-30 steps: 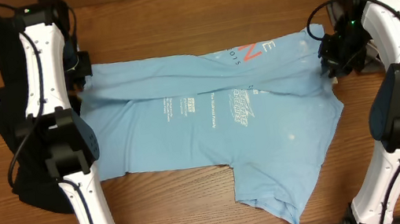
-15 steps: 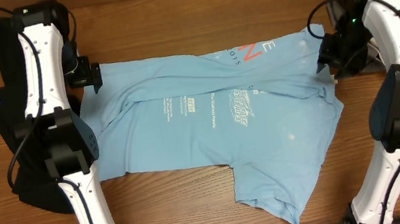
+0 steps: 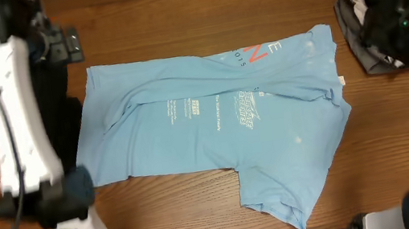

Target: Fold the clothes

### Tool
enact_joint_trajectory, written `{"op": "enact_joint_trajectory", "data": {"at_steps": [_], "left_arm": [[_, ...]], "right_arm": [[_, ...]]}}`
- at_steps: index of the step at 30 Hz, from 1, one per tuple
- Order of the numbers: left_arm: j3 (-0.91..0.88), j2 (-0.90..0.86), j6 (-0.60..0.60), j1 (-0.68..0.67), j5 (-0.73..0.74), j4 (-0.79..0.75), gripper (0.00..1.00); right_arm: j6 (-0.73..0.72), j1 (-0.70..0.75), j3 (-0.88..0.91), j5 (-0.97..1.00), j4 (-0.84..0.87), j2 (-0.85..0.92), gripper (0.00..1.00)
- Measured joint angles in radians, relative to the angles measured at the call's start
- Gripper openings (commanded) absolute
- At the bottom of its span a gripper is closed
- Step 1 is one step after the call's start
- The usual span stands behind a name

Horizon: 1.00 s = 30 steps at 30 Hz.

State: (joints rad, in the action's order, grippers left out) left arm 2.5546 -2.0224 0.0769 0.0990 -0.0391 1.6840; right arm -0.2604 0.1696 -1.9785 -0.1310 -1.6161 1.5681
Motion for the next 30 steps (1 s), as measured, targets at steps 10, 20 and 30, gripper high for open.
{"op": "enact_joint_trajectory", "data": {"at_steps": [10, 20, 30], "left_arm": [[-0.019, 0.228, 0.0, 0.0, 0.056, 0.003, 1.0], [-0.336, 0.43, 0.002, 0.0, 0.101, 0.002, 1.0], [-0.848, 0.417, 0.034, 0.0, 0.117, -0.24, 1.0]], "right_arm": [[-0.063, 0.0, 0.011, 0.0, -0.079, -0.162, 0.59], [-0.155, 0.0, 0.183, -0.001, -0.082, -0.451, 0.61], [-0.18, 0.0, 0.51, 0.0, -0.014, -0.424, 0.61]]}}
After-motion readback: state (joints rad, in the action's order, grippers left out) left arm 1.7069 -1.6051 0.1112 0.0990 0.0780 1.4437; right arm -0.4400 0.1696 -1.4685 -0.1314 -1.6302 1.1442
